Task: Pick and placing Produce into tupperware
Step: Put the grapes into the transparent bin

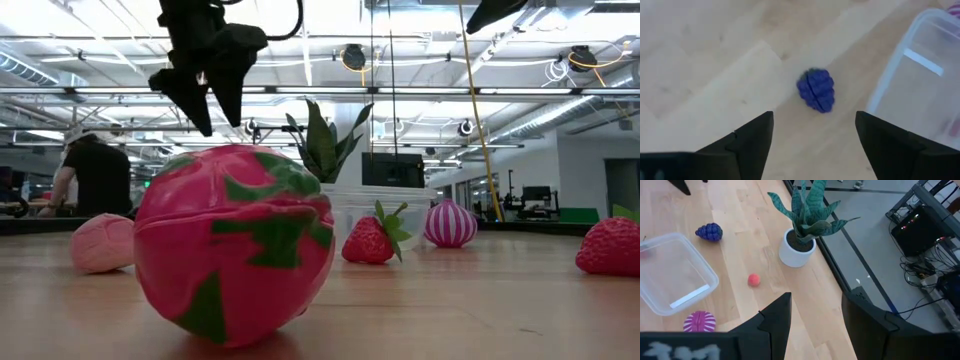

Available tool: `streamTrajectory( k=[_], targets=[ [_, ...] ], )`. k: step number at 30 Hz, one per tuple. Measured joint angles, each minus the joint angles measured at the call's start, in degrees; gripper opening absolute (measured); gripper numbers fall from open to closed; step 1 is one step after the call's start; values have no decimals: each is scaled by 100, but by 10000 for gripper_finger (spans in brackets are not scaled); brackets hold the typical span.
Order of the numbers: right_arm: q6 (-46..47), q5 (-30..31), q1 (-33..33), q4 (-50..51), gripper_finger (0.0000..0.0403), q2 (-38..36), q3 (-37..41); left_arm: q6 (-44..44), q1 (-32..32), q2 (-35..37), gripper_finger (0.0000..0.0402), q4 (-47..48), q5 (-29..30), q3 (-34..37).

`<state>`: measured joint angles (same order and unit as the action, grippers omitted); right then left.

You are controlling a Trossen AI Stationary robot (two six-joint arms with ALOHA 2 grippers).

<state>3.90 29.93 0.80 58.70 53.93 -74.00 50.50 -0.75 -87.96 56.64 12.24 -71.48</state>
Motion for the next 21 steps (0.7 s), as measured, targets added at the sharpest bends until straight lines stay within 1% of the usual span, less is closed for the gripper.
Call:
streamTrajectory(
  k=[2, 8, 15, 18, 21],
  targets=[
    [0, -2, 0, 0, 165, 0, 0, 114, 15, -100, 294, 9, -157, 2],
    [128, -4, 0, 5, 165, -2, 0, 390, 15, -562, 290, -55, -211, 2],
    [144, -7, 0, 16, 165, -2, 0, 400, 126, -1006, 292, -210, -482, 2],
    [145, -7, 0, 16, 165, -1, 0, 297, 148, -1172, 292, -440, -636, 2],
    [144, -9, 0, 16, 165, -2, 0, 123, 148, -1282, 292, -596, -642, 2]
  ],
)
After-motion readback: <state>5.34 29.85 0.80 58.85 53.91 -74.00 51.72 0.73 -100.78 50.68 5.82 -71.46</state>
